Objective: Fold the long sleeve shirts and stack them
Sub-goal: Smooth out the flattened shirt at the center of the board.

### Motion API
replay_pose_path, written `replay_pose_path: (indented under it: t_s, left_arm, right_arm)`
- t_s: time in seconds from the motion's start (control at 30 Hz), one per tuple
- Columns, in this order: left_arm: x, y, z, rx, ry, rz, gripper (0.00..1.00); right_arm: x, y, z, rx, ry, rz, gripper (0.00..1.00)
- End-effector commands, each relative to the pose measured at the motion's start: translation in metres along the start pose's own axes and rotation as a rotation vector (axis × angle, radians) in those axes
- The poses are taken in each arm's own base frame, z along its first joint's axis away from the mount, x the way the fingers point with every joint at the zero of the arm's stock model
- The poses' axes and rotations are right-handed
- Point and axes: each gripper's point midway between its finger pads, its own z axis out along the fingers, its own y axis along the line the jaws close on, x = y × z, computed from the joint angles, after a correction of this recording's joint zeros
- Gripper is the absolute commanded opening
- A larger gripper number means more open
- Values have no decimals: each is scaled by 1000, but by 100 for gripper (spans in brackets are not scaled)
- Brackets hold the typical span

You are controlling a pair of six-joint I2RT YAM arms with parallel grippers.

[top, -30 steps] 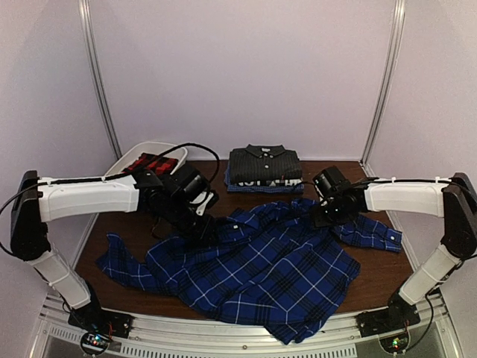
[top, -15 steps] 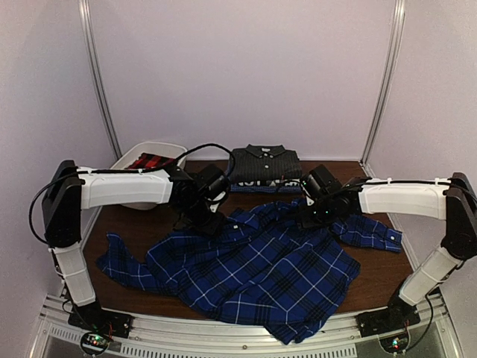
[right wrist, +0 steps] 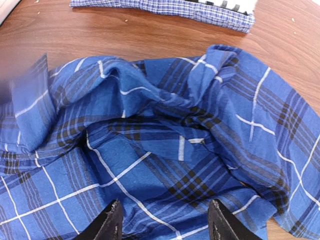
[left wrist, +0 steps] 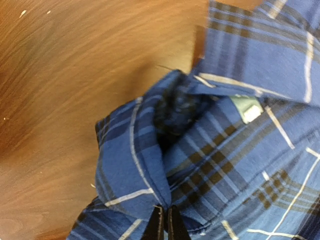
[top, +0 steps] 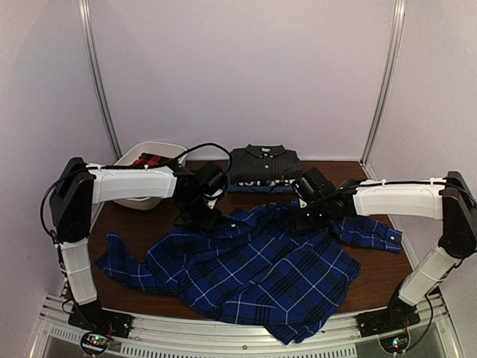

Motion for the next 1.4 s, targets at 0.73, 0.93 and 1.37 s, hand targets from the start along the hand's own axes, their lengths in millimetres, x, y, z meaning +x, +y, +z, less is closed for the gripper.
replay_pose_path:
  t_s: [0.73, 0.93, 1.37]
  left_arm:
    - [-47, 166, -19, 241, -236, -619, 0]
    - [-21, 186, -16, 262, -227, -693, 0]
    - [-22, 200, -55, 183, -290, -662, 45]
  right_arm:
    - [25, 65, 49, -136, 68, -88, 57]
    - [60, 71, 55, -150, 125, -117, 57]
    - [85, 66, 28, -176, 137, -139, 59]
